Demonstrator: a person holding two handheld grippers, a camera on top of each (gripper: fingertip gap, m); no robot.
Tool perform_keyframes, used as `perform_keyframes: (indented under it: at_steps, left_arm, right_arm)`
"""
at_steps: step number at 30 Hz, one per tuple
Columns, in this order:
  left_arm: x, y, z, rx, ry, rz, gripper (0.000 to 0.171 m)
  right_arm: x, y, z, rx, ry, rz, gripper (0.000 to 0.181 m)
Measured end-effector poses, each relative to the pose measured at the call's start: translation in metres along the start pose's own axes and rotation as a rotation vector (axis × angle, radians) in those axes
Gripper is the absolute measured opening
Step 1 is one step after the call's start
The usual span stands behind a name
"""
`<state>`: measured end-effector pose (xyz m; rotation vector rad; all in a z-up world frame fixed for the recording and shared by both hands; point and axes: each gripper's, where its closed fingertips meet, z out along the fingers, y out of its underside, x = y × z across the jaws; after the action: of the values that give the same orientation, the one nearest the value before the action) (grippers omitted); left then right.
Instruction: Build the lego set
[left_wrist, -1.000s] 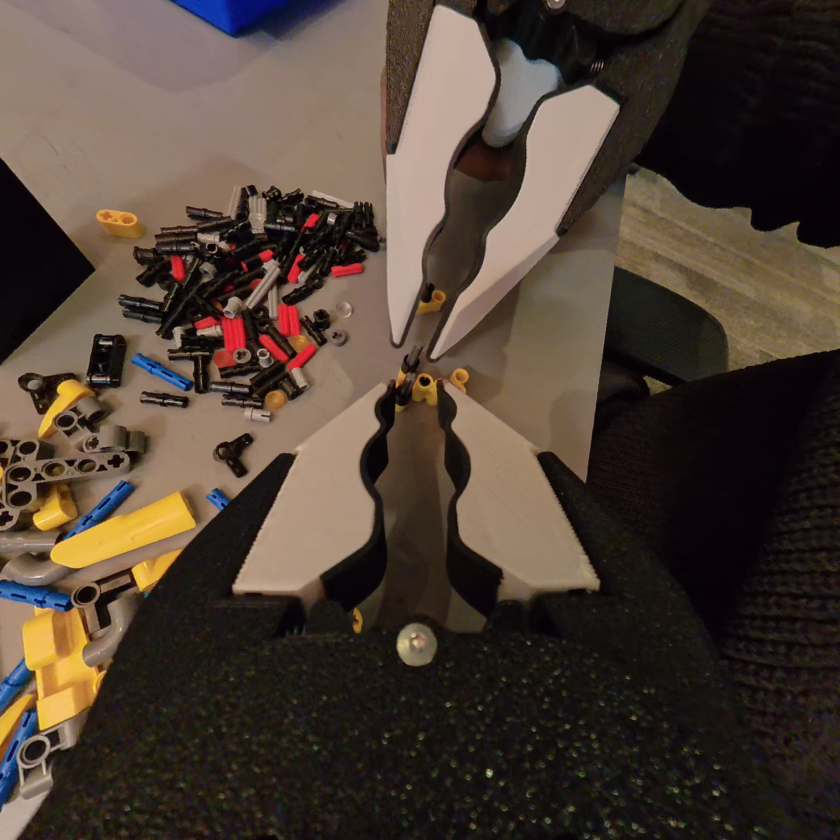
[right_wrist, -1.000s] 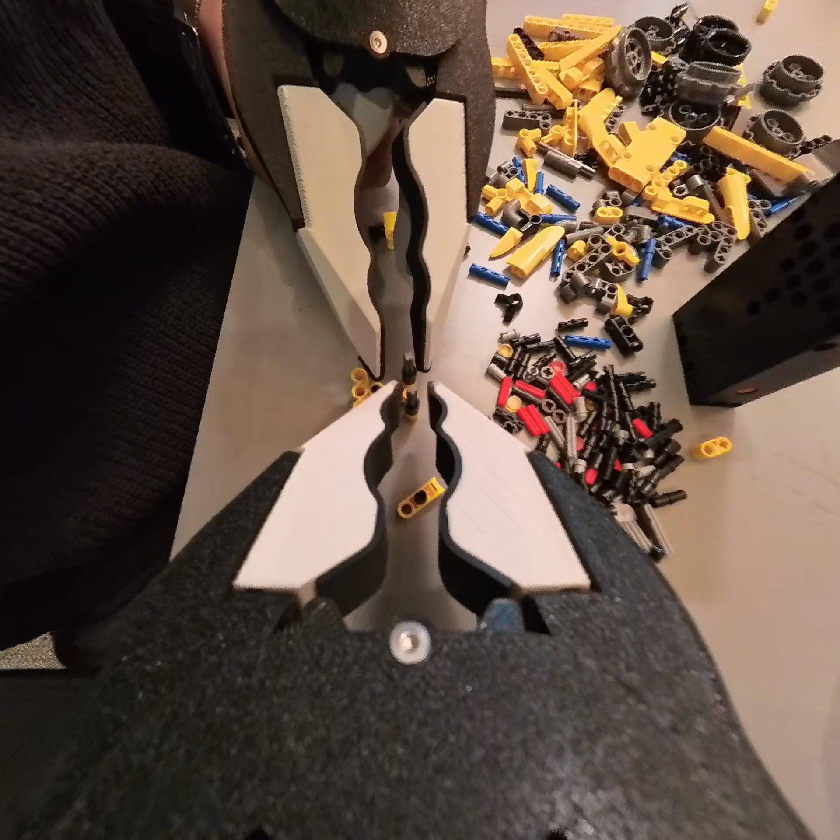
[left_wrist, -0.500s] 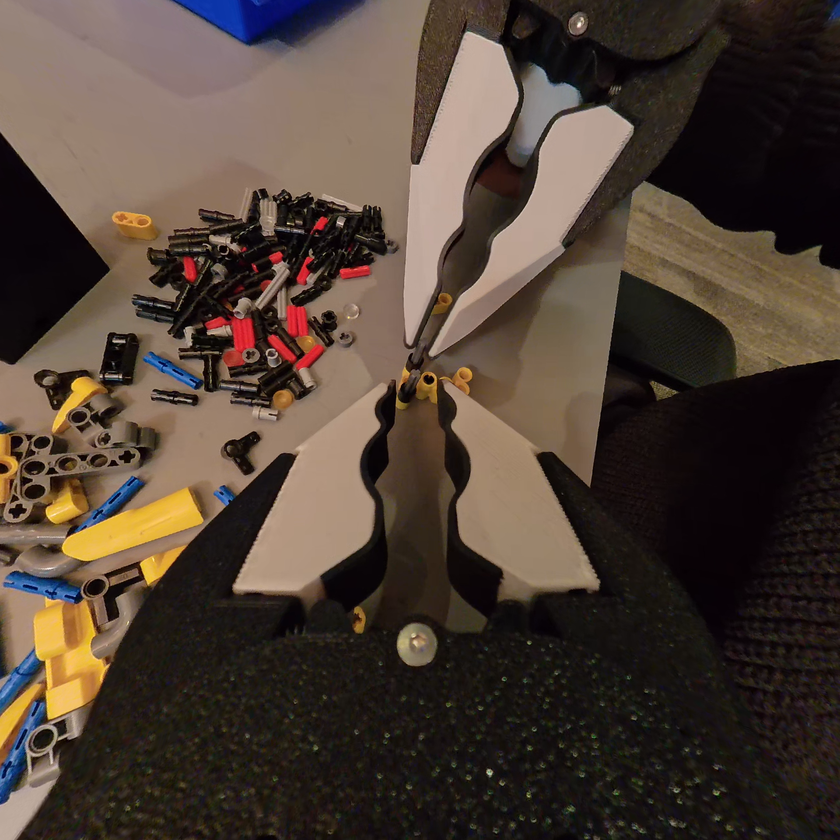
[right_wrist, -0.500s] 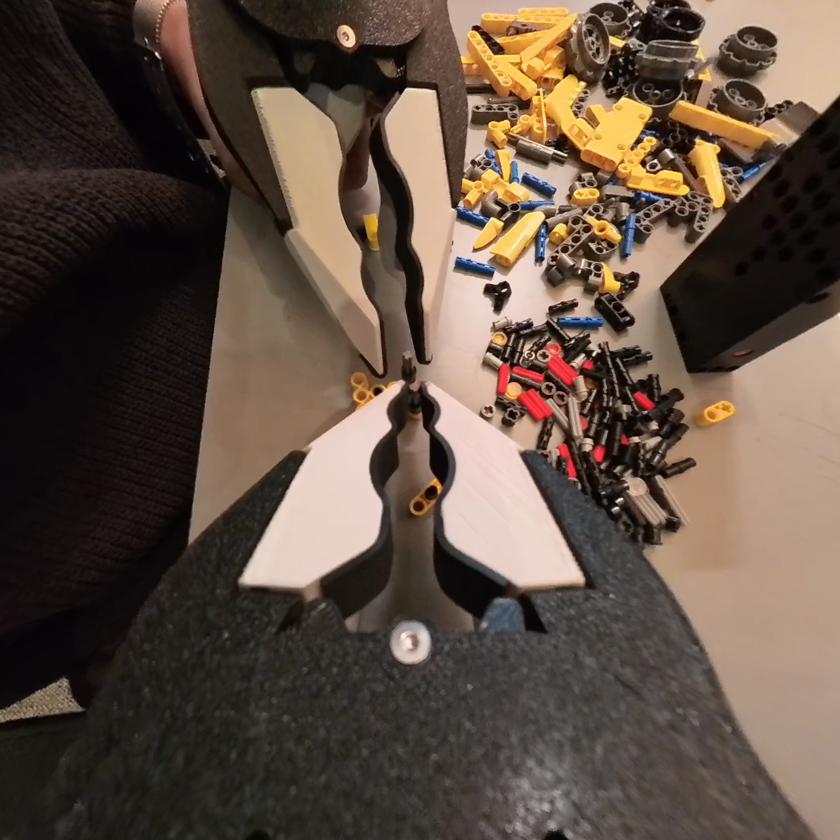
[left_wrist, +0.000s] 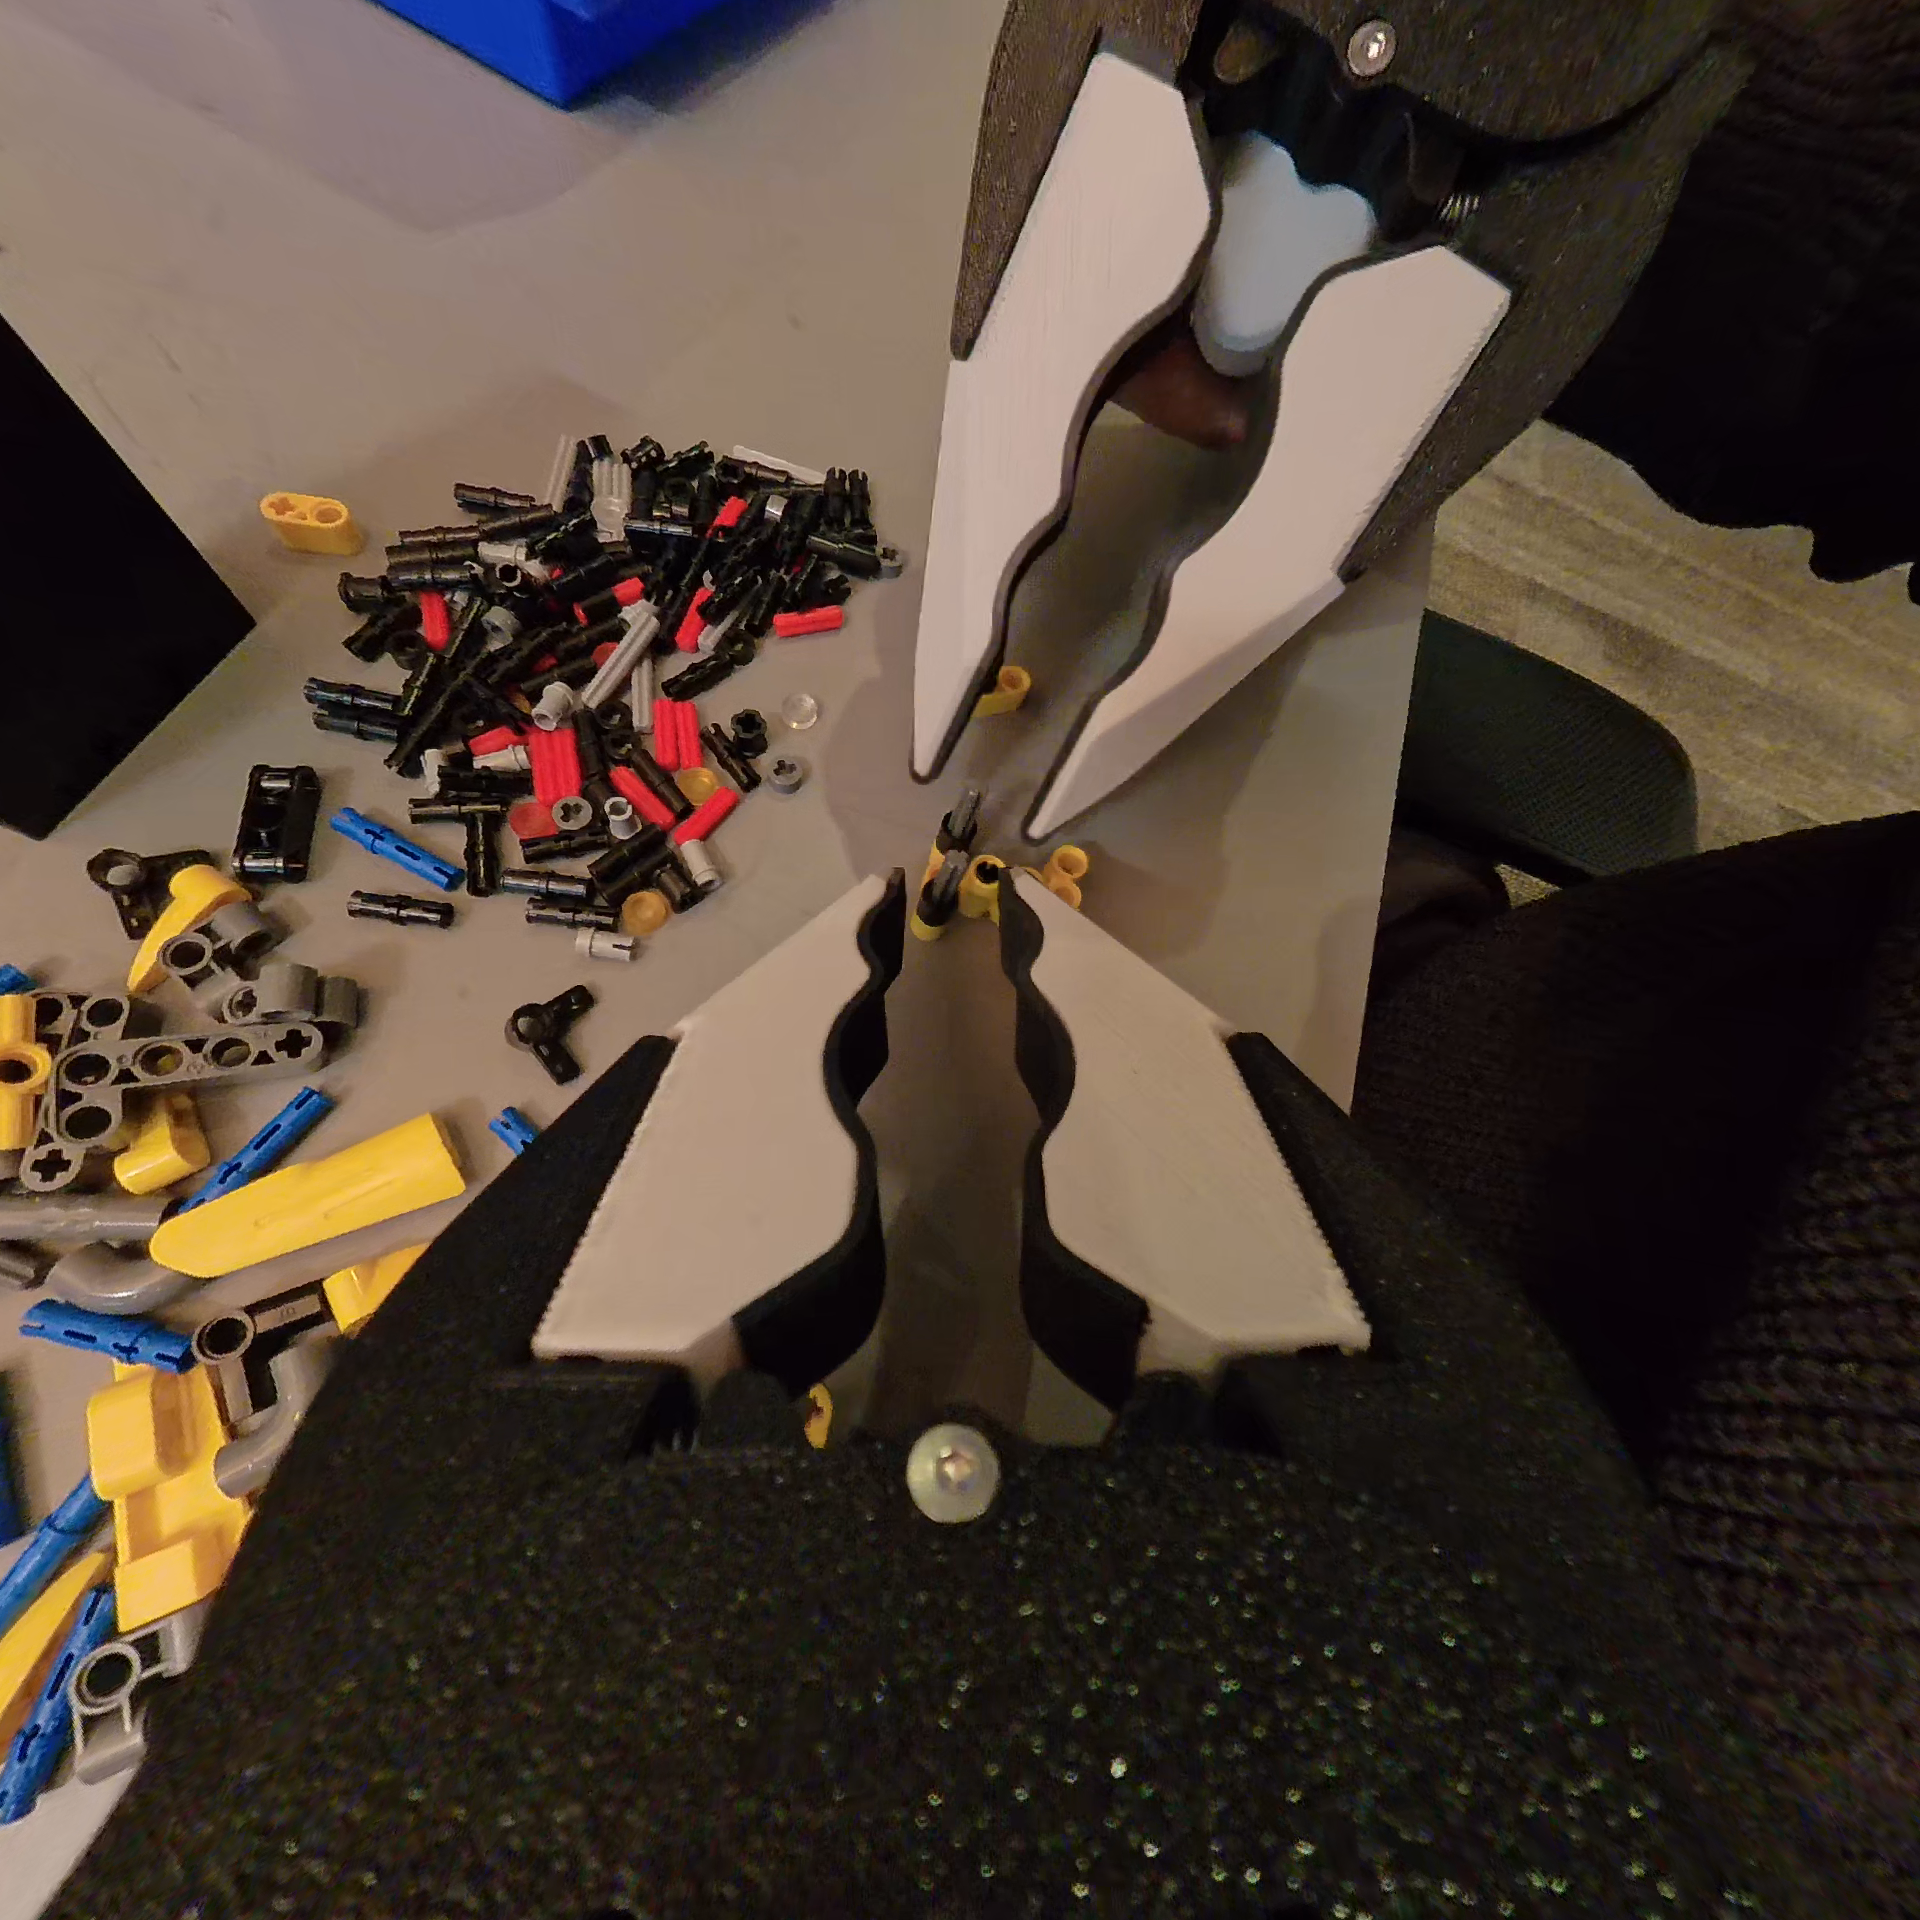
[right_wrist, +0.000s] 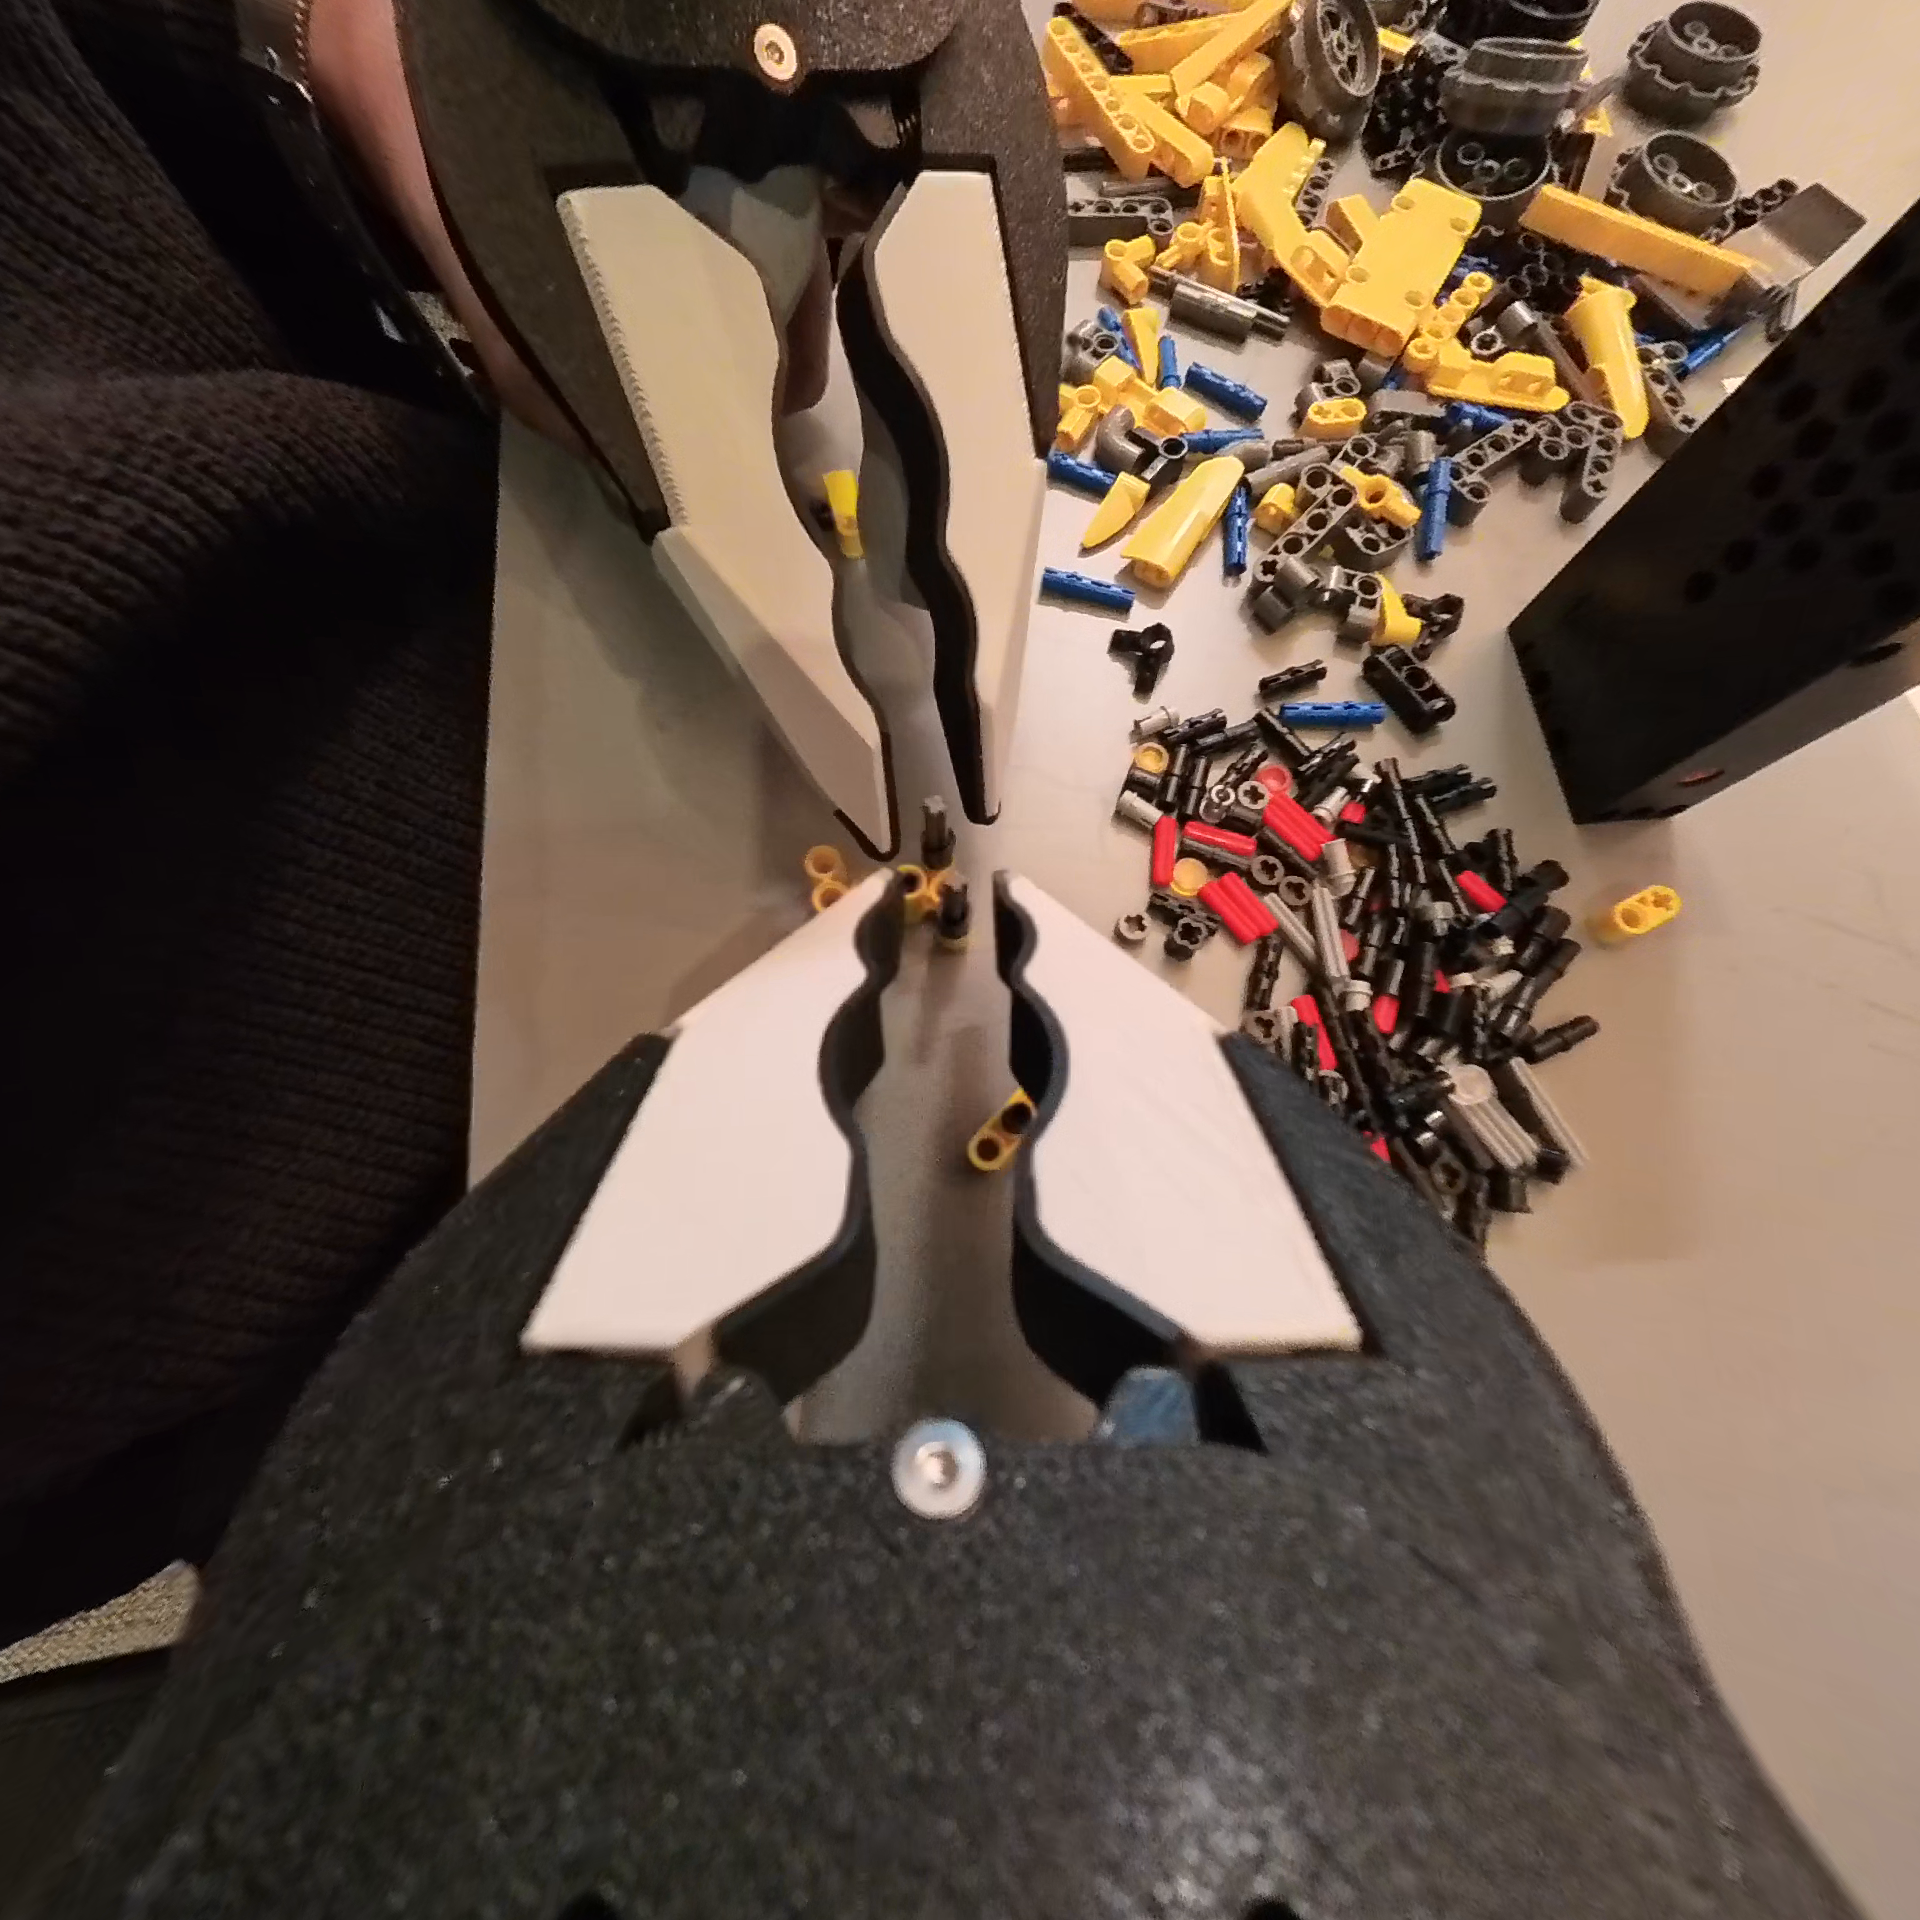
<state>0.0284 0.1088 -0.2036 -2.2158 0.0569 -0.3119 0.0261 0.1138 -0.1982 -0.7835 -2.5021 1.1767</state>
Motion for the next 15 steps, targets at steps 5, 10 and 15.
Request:
perform_keyframes:
  at_steps: [5,10,15]
  left_arm:
    - [0.003,-0.003,-0.004,0.03,0.028,-0.003,0.017]
    - [-0.008,-0.004,-0.01,0.014,-0.063,0.114,0.017]
    - [0.006,-0.015,-0.015,0.094,0.068,0.09,0.017]
  right_arm:
    - [0.001,-0.001,-0.006,0.021,0.022,0.027,0.02]
    - [0.007,-0.002,-0.008,0.052,0.106,0.094,0.02]
    - [0.007,-0.005,-0.012,0.127,0.24,0.239,0.02]
